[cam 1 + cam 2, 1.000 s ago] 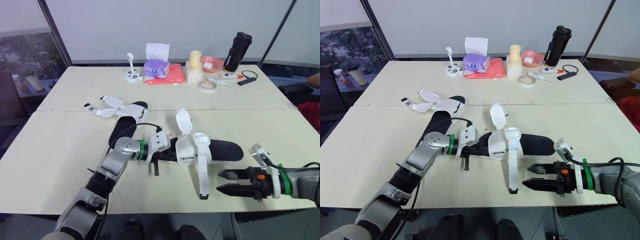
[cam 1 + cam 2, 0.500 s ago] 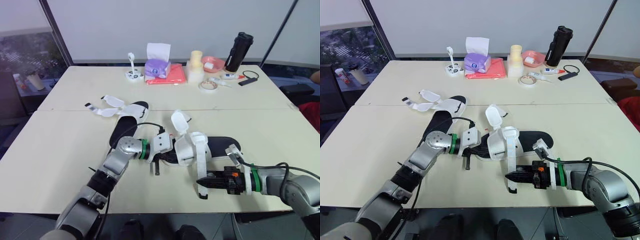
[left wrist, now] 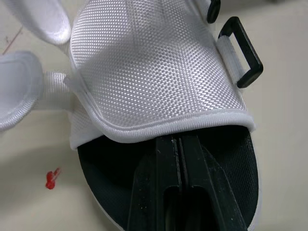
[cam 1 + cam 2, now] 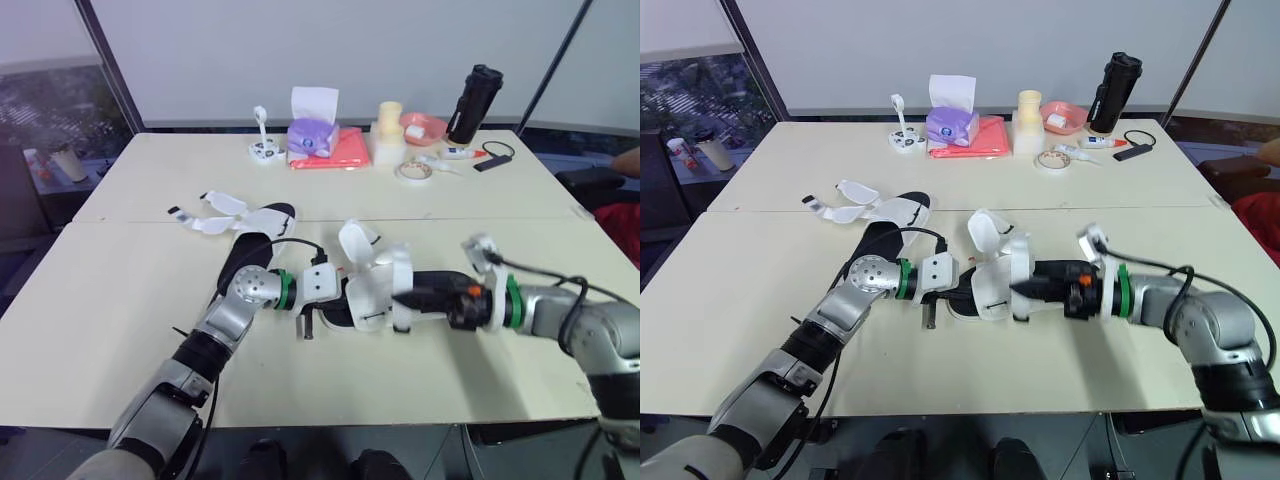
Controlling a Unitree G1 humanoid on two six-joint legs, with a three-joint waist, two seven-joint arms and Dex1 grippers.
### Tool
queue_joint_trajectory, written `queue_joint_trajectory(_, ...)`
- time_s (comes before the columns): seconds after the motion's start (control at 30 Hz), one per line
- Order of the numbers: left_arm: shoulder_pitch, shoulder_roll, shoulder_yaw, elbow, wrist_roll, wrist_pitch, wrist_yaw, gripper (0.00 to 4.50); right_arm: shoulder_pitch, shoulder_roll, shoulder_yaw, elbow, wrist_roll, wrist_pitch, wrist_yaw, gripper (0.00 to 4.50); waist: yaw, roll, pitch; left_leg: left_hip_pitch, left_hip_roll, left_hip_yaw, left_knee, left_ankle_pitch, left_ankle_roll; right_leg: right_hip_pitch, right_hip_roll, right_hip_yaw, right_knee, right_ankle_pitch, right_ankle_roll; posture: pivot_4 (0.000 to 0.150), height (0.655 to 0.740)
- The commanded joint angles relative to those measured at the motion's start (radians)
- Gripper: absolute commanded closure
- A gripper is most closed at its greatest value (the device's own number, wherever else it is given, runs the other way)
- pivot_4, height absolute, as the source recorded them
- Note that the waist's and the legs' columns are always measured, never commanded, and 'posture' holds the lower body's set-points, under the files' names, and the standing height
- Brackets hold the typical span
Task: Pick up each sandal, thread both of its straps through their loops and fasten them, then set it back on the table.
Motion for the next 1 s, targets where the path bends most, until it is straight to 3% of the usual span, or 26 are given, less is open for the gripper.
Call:
queue_joint_trajectory(0.03, 0.002, 0.021, -0.013, 0.068, 0.065, -0.021, 0.029, 4.50, -0.094, 0.018, 0.038, 0.108, -0.075, -0.037, 0.045, 4.45, 0.000, 0.000, 0.000, 0.000, 0.000, 0.000, 0.000, 0.000, 0.000, 0.000, 0.000, 0.000, 0.000, 0.000, 0.000, 0.150, 0.7400)
queue_joint_trajectory(0.43, 0.034, 0.026, -0.009, 0.013, 0.054, -0.016, 0.039, 4.50, -0.303, 0.061, 0.099, 0.399, -0.214, -0.063, 0.213, 4.45, -0.003, 0.001, 0.000, 0.000, 0.000, 0.000, 0.000, 0.000, 0.000, -0.001, 0.000, 0.000, 0.000, 0.000, 0.000, 0.150, 0.7400)
queue_joint_trajectory(0.63, 0.050, 0.033, -0.007, -0.005, 0.051, -0.003, 0.044, 4.50, -0.300, 0.051, 0.126, 0.414, -0.248, -0.010, 0.254, 4.45, -0.003, 0.001, 0.000, 0.000, 0.001, 0.000, -0.001, 0.000, 0.000, -0.001, 0.000, 0.000, 0.000, 0.000, 0.000, 0.150, 0.7400)
queue_joint_trajectory(0.77, 0.053, 0.029, -0.009, -0.009, 0.051, 0.003, 0.049, 4.50, -0.263, 0.052, 0.185, 0.399, -0.349, -0.100, 0.260, 4.45, -0.004, 0.001, 0.000, 0.000, 0.001, 0.000, -0.001, 0.000, 0.000, -0.001, 0.000, 0.000, 0.000, 0.000, 0.000, 0.150, 0.7400)
queue_joint_trajectory(1.0, 0.049, 0.022, -0.011, 0.000, 0.052, 0.000, 0.055, 4.50, -0.256, 0.057, 0.154, 0.401, -0.357, -0.099, 0.278, 4.45, -0.003, 0.001, 0.000, 0.000, 0.001, 0.000, -0.001, 0.000, 0.000, -0.001, 0.000, 0.000, 0.000, 0.000, 0.000, 0.150, 0.7400)
